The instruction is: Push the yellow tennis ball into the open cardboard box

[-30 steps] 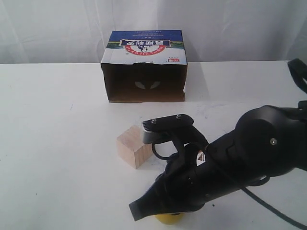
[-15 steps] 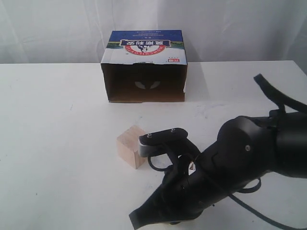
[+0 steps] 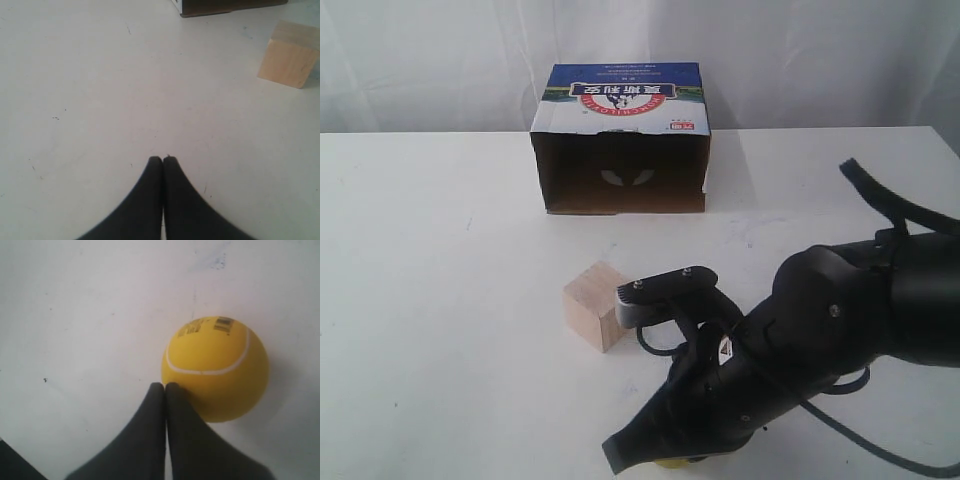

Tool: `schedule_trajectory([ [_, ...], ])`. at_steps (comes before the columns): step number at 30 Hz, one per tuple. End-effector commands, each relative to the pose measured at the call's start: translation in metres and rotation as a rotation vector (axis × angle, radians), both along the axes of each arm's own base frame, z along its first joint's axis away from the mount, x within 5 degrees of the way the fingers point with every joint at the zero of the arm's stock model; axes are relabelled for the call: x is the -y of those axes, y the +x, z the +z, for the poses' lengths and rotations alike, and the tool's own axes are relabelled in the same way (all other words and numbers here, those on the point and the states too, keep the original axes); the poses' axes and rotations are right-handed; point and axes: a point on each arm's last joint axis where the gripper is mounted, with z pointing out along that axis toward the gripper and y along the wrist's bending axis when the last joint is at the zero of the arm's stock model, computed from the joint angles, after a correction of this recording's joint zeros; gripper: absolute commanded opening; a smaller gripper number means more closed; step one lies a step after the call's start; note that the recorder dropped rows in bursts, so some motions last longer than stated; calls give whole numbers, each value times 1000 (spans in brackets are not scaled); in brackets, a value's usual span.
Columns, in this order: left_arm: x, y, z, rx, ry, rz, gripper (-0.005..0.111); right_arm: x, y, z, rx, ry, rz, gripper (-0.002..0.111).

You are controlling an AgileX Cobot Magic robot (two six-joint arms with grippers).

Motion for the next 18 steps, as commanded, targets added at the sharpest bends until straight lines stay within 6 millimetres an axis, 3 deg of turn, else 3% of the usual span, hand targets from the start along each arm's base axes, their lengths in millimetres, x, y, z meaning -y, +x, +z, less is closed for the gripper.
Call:
schedule_trajectory([
  [1,1,0,-1,1,-12,-8,0,8,6,-1,1,-22,-25,0],
  [18,1,0,-1,1,-12,-8,0,16,13,-3,59,-103,-85,0],
])
